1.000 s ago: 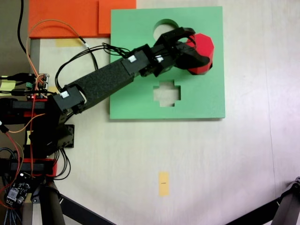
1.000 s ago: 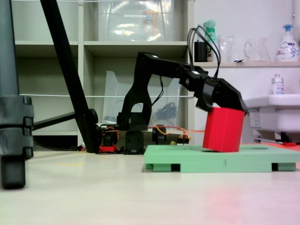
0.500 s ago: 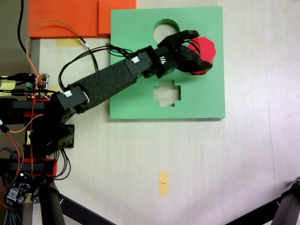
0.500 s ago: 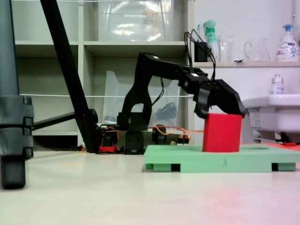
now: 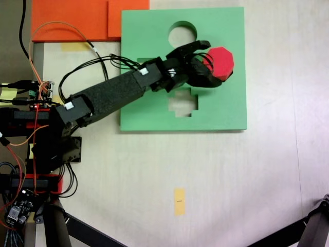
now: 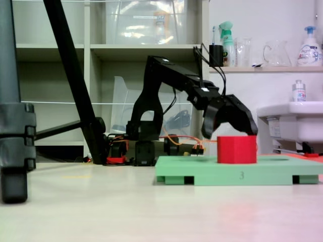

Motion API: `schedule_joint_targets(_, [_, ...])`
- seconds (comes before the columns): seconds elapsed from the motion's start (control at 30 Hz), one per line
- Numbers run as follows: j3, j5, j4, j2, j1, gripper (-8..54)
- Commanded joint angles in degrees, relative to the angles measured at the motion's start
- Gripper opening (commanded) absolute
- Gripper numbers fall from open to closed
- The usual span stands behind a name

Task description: Put the octagonal pillar block into the corresponding hole

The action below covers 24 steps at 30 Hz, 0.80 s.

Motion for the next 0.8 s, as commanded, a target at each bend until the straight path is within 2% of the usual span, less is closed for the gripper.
schedule_joint_targets(0.0, [0.5,-1.9,-2.5,6.9,-0.4,52.3])
schedule_joint_targets(0.03, [1.5,-4.1,-2.0,9.2,-0.2,52.1])
schedule_joint_targets(0.1, [2.2,-15.6,4.5,15.9,0.9,50.7])
schedule_joint_targets(0.13, [2.8,-19.9,6.7,18.7,1.0,45.2])
schedule_joint_targets(0.17, [5.1,-24.3,7.7,22.2,1.1,42.5])
schedule_joint_targets(0.2, [8.5,-31.7,9.0,26.6,2.8,42.5])
schedule_joint_targets(0.23, [13.4,-45.1,9.1,33.0,4.4,42.5])
schedule_joint_targets(0.3, [23.0,-73.0,9.8,45.2,6.3,37.5])
schedule_joint_targets(0.33, [25.8,-77.5,10.0,48.6,8.8,35.6])
schedule_joint_targets(0.4, [32.1,-83.0,10.2,54.6,12.7,34.1])
schedule_joint_targets(0.47, [38.9,-86.5,11.2,60.6,18.2,35.2])
schedule_joint_targets(0.6, [46.1,-93.8,20.2,62.8,26.9,36.7])
schedule_joint_targets(0.77, [56.3,-94.6,17.2,62.9,30.7,36.7])
